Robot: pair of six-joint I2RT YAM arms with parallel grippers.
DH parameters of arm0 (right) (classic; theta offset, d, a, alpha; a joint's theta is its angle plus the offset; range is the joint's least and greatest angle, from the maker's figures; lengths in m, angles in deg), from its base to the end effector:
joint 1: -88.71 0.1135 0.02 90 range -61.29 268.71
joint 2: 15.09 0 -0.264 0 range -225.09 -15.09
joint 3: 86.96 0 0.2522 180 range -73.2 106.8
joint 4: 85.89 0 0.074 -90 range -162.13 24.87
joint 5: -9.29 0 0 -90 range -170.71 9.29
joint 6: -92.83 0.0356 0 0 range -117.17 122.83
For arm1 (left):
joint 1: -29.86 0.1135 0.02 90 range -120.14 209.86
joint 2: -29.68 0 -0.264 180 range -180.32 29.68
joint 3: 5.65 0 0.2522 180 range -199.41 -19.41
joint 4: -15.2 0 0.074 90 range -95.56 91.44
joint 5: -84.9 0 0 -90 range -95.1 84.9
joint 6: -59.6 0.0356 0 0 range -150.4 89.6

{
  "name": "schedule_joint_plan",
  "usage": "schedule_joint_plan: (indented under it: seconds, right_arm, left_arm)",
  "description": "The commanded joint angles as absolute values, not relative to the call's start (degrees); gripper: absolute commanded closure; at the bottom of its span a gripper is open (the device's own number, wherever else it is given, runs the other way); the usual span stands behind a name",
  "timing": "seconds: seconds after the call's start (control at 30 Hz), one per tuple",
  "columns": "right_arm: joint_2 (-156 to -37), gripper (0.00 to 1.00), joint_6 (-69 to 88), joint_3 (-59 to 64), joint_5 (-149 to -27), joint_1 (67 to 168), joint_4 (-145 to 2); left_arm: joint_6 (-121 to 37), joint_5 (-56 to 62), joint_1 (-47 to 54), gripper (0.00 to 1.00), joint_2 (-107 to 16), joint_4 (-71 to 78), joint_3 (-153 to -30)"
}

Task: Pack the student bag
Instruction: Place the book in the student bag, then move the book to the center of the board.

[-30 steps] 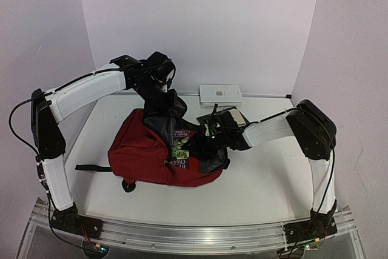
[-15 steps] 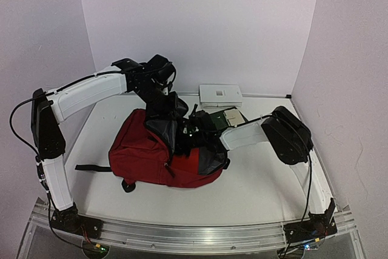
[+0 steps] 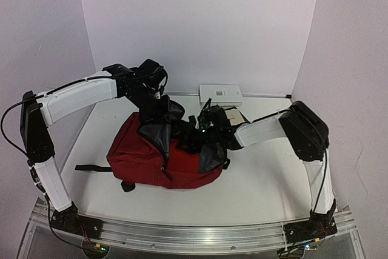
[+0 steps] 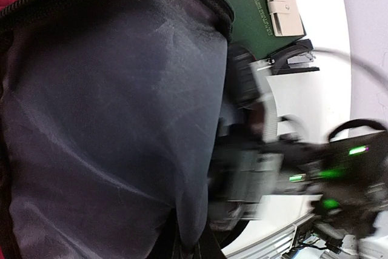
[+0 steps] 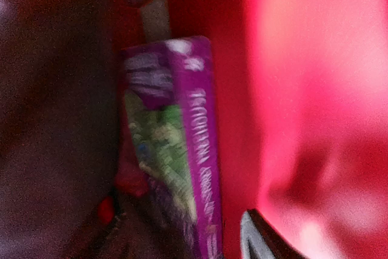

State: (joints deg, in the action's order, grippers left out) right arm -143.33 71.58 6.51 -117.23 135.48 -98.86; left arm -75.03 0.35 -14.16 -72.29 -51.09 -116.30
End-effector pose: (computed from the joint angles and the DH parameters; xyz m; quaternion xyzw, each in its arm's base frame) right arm 0.3173 0.3685 0.1389 -0.0225 0.8054 0.5887 0.0646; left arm 0.2728 -0.2684 0.3174 0.0082 0.9593 -0.2273 0.1674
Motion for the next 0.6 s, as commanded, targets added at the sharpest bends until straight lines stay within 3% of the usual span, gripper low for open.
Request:
schedule_joint_plan:
  seconds: [0.0, 0.17, 0.3, 0.57]
  right_arm:
    - [-130.95, 0.35, 60.05, 4.36, -118.49, 131.21, -92.42]
    - [-123.93, 0.28, 45.05, 5.10, -119.81, 125.22, -79.46]
    - [-121.69, 0.19, 32.17, 9.07, -116.12, 118.96, -68.76]
    - [-132.36, 0.13, 25.56, 24.40, -110.83, 106.56, -61.82]
  left_arm:
    - [-76.15, -0.63, -13.95, 0.91, -68.19, -50.04, -113.13]
    - [-75.18, -1.21, -13.91, 0.82, -67.96, -51.28, -111.01]
    - [-73.59, -1.81, -13.94, 0.68, -68.29, -51.94, -111.98]
    - [-72.24, -3.18, -13.93, 0.35, -68.96, -52.68, -116.31]
